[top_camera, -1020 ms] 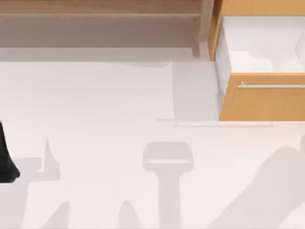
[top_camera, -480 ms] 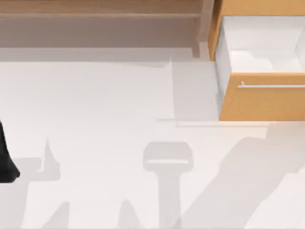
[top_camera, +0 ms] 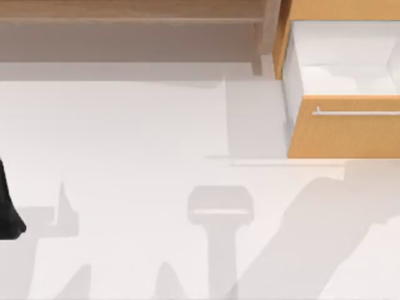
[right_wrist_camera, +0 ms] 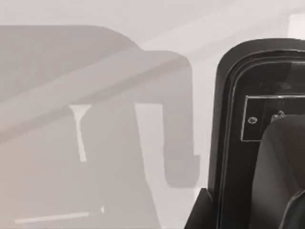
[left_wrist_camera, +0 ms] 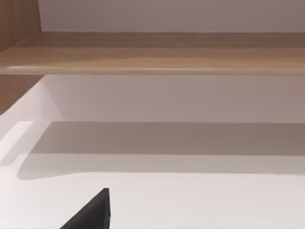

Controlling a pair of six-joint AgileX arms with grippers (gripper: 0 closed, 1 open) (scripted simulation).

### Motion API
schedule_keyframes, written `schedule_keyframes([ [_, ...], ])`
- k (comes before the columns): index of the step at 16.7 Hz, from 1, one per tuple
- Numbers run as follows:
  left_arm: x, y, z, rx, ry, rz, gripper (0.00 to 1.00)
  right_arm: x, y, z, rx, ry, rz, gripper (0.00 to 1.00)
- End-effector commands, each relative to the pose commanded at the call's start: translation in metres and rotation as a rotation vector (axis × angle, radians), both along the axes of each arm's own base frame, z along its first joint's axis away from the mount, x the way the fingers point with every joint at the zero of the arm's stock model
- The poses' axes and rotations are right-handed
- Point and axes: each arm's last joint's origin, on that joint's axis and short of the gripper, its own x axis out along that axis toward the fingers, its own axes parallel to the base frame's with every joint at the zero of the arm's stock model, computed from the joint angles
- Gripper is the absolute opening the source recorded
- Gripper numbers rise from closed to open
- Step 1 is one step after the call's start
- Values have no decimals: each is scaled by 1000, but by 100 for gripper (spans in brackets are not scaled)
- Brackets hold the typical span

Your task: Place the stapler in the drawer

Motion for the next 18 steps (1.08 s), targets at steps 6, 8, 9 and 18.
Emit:
schedule_keyframes([
  [6, 0, 0, 0, 0, 0, 0, 100, 29, 3, 106, -330, -212, -89, 0],
  [8, 0, 0, 0, 0, 0, 0, 100, 37, 22, 141, -399, -287, -85, 0],
  [9, 0, 0, 0, 0, 0, 0, 100, 41, 34, 155, -420, -318, -73, 0],
  [18, 0, 0, 0, 0, 0, 0, 100, 94, 167, 134, -261, -265, 262, 0],
])
